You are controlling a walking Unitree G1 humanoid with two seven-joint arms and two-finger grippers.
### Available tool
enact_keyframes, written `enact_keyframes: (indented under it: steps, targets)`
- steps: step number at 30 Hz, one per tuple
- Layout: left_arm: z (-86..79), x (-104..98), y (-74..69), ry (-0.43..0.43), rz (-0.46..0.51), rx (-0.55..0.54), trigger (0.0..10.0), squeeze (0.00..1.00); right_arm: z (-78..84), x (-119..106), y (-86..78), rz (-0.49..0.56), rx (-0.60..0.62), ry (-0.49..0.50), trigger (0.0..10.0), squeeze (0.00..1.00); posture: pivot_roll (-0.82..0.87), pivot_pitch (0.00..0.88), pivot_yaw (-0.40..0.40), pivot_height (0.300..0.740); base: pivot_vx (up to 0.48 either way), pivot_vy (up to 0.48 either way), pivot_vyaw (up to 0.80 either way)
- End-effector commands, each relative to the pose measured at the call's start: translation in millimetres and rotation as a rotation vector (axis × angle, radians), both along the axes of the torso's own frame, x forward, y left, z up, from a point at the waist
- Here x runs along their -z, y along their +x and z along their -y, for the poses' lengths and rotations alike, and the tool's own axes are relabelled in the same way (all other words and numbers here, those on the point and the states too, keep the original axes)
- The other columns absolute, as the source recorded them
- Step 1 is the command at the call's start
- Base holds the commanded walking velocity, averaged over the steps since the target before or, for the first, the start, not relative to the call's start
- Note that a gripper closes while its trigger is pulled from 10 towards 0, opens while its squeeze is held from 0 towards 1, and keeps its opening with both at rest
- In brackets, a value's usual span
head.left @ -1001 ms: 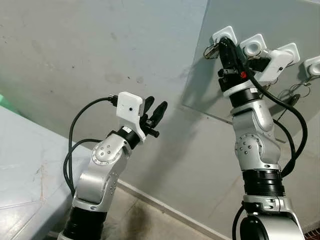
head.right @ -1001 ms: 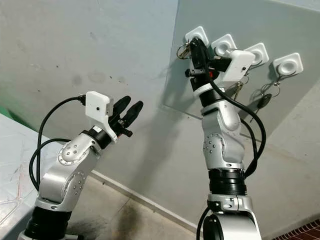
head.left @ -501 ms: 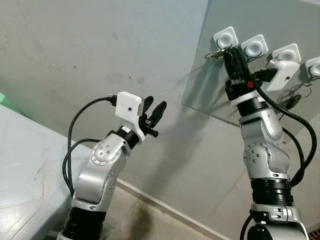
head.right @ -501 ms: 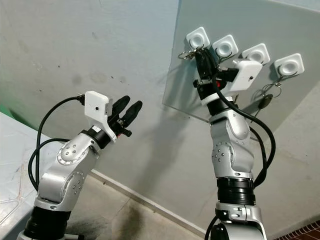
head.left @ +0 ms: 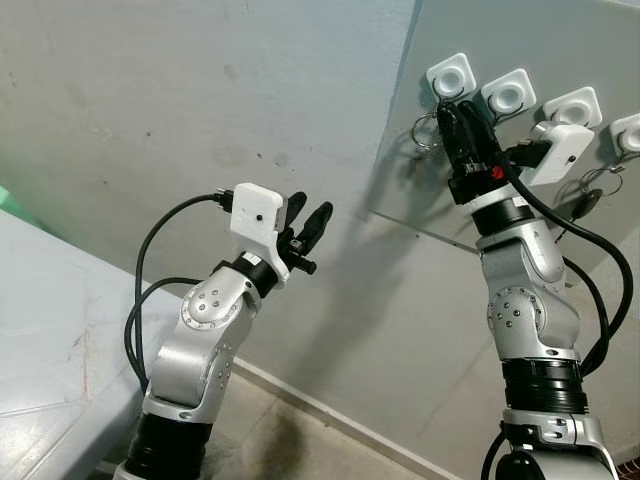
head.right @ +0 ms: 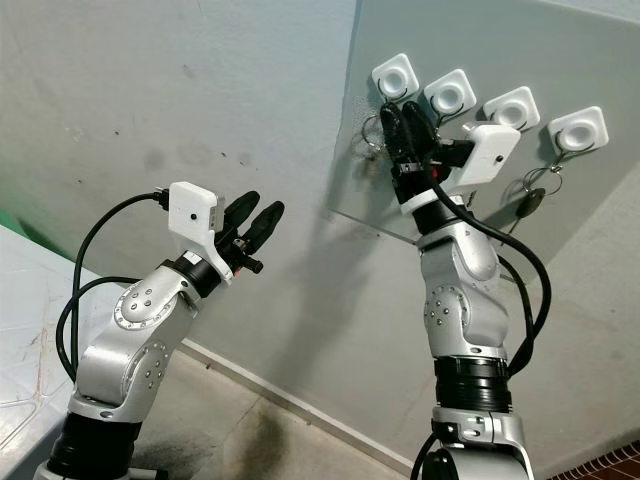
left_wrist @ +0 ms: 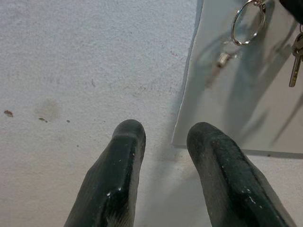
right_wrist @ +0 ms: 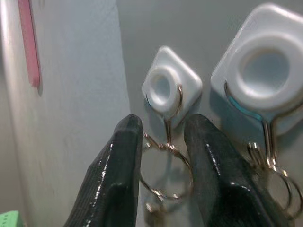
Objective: Hang keys on a hook
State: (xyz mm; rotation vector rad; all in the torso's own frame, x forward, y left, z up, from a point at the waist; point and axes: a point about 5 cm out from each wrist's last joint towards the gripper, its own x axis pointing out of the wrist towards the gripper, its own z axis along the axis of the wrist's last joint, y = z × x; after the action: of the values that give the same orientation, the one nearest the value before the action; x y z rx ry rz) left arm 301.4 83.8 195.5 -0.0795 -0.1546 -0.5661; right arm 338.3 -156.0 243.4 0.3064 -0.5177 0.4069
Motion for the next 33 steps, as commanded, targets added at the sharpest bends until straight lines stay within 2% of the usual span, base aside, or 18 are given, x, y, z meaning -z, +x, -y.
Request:
enact_keyframes:
  steps: [1,2,3,6,7,9,12,15,16,17,18,19,20,21,22,24,28,33]
  targets:
    - [0.6,-4,0.5,0.008,0.018,-0.002,10.0,0.0,4.3,0,-2.9,0.007,0.033,-0.01,10.0,1.0,0.12,0.0,-0.088,0.74,0.0,0.0,0.0]
    - [0.4,-4,0.4,0.008,0.017,-0.002,10.0,0.0,3.7,4,-4.1,0.0,0.03,-0.017,10.0,0.16,0.12,0.0,-0.089,0.74,0.0,0.0,0.0]
    - [-0.2,-3,0.1,0.008,0.017,-0.004,10.0,0.0,1.4,12,-6.9,-0.014,0.016,-0.042,10.0,0.0,0.12,0.0,-0.087,0.74,0.0,0.0,0.0]
    - [-1.9,0,-0.7,0.002,0.017,-0.007,10.0,0.0,-5.5,28,-13.5,-0.047,-0.052,-0.107,10.0,0.0,0.12,0.0,-0.086,0.74,0.0,0.0,0.0]
    - [-4.5,8,-2.1,0.012,0.014,-0.006,10.0,0.0,-14.9,53,-24.0,-0.114,-0.155,-0.192,10.0,0.0,0.12,0.0,-0.084,0.74,0.0,0.0,0.0]
    - [-5.4,13,-3.2,0.015,0.011,-0.003,10.0,0.0,-18.1,64,-29.0,-0.138,-0.188,-0.237,10.0,0.0,0.12,0.0,-0.083,0.74,0.0,0.0,0.0]
    - [-9.8,35,-8.8,0.044,0.014,0.01,10.0,0.0,-24.8,102,-44.7,-0.231,-0.274,-0.354,10.0,0.0,0.11,0.0,-0.076,0.74,0.0,0.0,0.0]
    - [-12.5,55,-11.4,0.056,-0.042,0.023,10.0,0.0,-25.5,123,-50.9,-0.294,-0.295,-0.387,10.0,0.0,0.11,0.0,-0.069,0.74,0.0,0.0,0.0]
    - [-13.6,63,-12.5,0.074,-0.057,0.02,10.0,0.0,-25.0,131,-52.3,-0.315,-0.292,-0.401,10.0,0.0,0.1,0.0,-0.068,0.74,0.0,0.0,0.0]
    - [-16.7,90,-15.1,0.129,-0.12,0.0,10.0,0.0,-22.2,150,-55.4,-0.368,-0.272,-0.407,10.0,0.0,0.1,0.0,-0.067,0.74,0.0,0.0,0.0]
    - [-16.7,90,-15.1,0.129,-0.12,0.0,10.0,0.0,-22.2,150,-55.4,-0.368,-0.272,-0.407,10.0,0.0,0.1,0.0,-0.067,0.74,0.0,0.0,0.0]
    - [-19.1,108,-18.1,0.164,-0.17,-0.012,10.0,0.0,-20.0,165,-57.6,-0.42,-0.257,-0.42,10.0,0.0,0.1,0.0,-0.065,0.74,0.0,0.0,0.0]
    - [-19.1,108,-18.1,0.164,-0.17,-0.012,10.0,0.0,-20.0,165,-57.6,-0.42,-0.257,-0.42,10.0,0.0,0.1,0.0,-0.065,0.74,0.0,0.0,0.0]
    - [-22.0,128,-22.9,0.2,-0.226,-0.022,10.0,0.0,-16.8,183,-60.8,-0.495,-0.241,-0.41,10.0,0.0,0.1,0.0,-0.063,0.74,0.0,0.0,0.0]
    - [-22.0,128,-22.9,0.2,-0.226,-0.022,10.0,0.0,-16.8,183,-60.8,-0.495,-0.241,-0.41,10.0,0.0,0.1,0.0,-0.063,0.74,0.0,0.0,0.0]
    - [-29.9,165,-33.0,0.259,-0.35,-0.06,10.0,0.0,-6.1,220,-67.9,-0.674,-0.137,-0.424,10.0,0.0,0.1,0.0,-0.055,0.74,0.0,0.0,0.0]
    - [-35.7,189,-41.0,0.281,-0.436,-0.092,10.0,0.0,1.0,243,-78.3,-0.794,-0.077,-0.414,10.0,0.0,0.1,0.0,-0.053,0.74,0.0,0.0,0.0]
    - [-40.3,218,-52.6,0.283,-0.578,-0.117,10.0,0.0,10.2,274,-98.3,-0.95,0.023,-0.458,10.0,0.0,0.1,0.0,-0.041,0.74,0.0,0.0,0.0]
